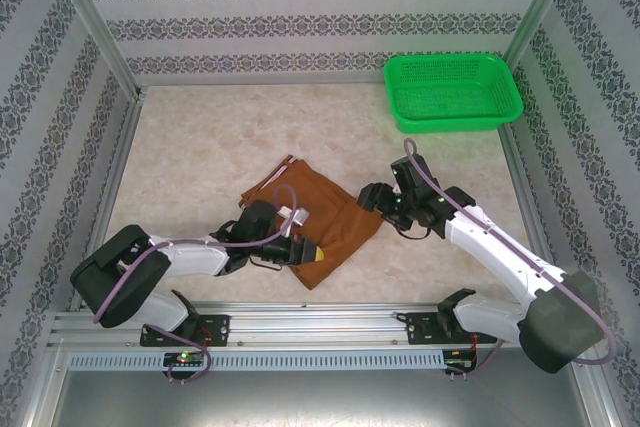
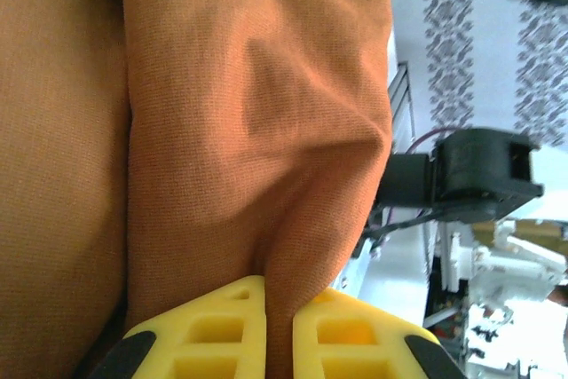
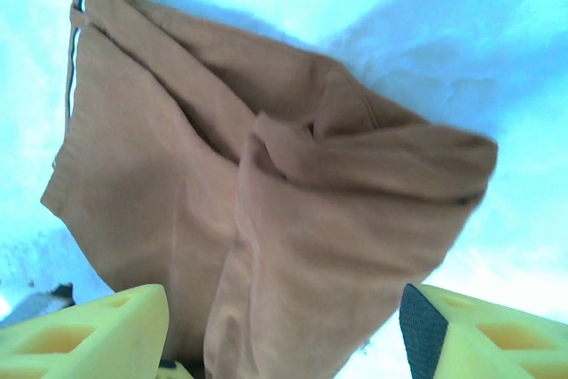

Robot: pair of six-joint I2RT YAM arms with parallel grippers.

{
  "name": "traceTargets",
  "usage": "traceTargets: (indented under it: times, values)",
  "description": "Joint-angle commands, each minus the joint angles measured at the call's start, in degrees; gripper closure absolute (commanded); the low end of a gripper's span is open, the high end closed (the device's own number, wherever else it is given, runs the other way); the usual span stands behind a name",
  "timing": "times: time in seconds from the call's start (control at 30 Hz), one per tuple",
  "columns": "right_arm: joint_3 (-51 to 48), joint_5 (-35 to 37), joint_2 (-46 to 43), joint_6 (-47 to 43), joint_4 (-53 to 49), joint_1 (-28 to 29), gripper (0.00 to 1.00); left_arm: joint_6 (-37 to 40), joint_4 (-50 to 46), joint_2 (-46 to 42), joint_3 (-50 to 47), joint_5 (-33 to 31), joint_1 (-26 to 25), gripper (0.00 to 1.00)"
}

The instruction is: Roll up the long pants

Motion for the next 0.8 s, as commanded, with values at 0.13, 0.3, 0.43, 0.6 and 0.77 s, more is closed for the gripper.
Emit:
traceTargets:
  times: [0.13,0.3,0.43,0.6,0.77]
  values:
    - [-2.91,-1.89,3.52,2.42,5.21,4.87,0.26,-7.73,12.29,1.08,-0.66,-0.13,2.11,1.0]
    - [-3.85,-2.69,11.46,2.6,12.56,5.58,0.24,-6.77,9.81,0.55,1.23,2.93,2.29,1.0]
    - [-2.78,-3.32,19.11,2.19,16.27,5.64,0.24,-5.98,7.95,-1.12,1.21,3.6,2.95,1.0]
    - [-2.28,-2.92,26.31,2.52,18.47,5.18,0.52,-3.58,4.38,-3.72,1.15,5.11,3.88,1.0]
    - [-8.09,-0.87,21.93,4.88,19.41,3.78,1.0,19.56,-34.38,-10.51,13.28,-0.97,3.53,0.91]
